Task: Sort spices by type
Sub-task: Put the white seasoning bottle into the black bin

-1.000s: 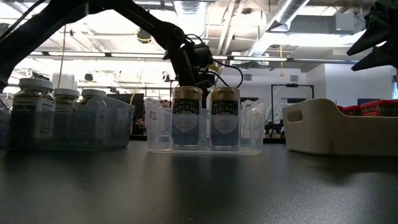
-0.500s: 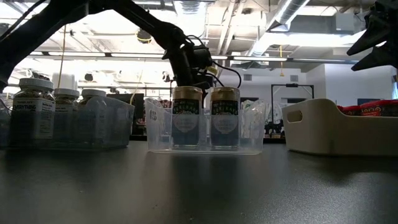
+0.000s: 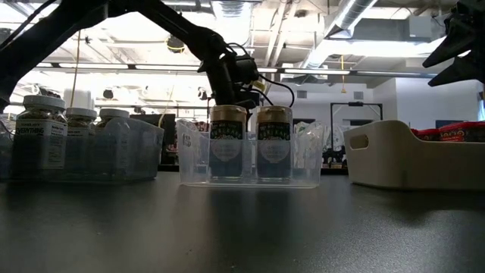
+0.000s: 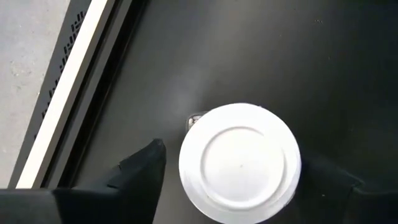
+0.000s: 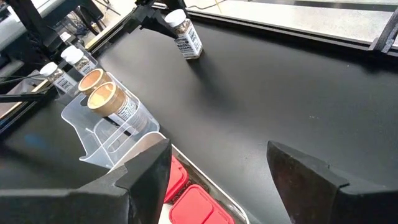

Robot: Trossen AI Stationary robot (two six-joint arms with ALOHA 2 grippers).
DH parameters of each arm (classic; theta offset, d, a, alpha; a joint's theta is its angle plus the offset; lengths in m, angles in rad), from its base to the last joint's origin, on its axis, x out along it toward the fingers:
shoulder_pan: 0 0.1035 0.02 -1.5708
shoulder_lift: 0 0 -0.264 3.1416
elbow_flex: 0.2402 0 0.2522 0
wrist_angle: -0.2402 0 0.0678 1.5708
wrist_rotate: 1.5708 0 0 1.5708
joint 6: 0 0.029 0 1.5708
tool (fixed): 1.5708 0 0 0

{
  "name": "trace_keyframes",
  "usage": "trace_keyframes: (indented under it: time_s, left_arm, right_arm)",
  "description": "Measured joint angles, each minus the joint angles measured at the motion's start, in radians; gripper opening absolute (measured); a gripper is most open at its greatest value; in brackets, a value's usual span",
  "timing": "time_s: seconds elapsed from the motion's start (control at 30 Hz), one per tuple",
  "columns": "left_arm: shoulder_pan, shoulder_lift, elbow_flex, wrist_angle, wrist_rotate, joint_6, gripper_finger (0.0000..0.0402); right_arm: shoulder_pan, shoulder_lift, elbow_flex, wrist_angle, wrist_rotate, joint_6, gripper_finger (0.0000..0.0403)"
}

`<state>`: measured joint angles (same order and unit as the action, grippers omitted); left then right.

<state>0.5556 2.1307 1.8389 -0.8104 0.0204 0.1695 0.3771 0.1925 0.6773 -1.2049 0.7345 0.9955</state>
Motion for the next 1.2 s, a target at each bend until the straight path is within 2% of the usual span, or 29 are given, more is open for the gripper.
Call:
trace_keyframes:
  time_s: [0.23,0.47,1.2]
  left_arm:
    - [0.000,0.000,0.000,-0.001,0.000,0.004,0.0236]
    - [0.000,0.000,0.000,0.000,0.000,0.000,0.0203]
    - [-0.035,-0.003,-0.001,0.006,-0.001,-0.022,0.0204]
  right_arm:
    - [0.000,0.000,0.000,0.000,0.000,-0.001,0.0292]
    - [0.000,0.000,0.000,0.000,0.000,-0.001,0.0292]
    - [0.000,0.000,0.000,0.000,0.000,0.000,0.0292]
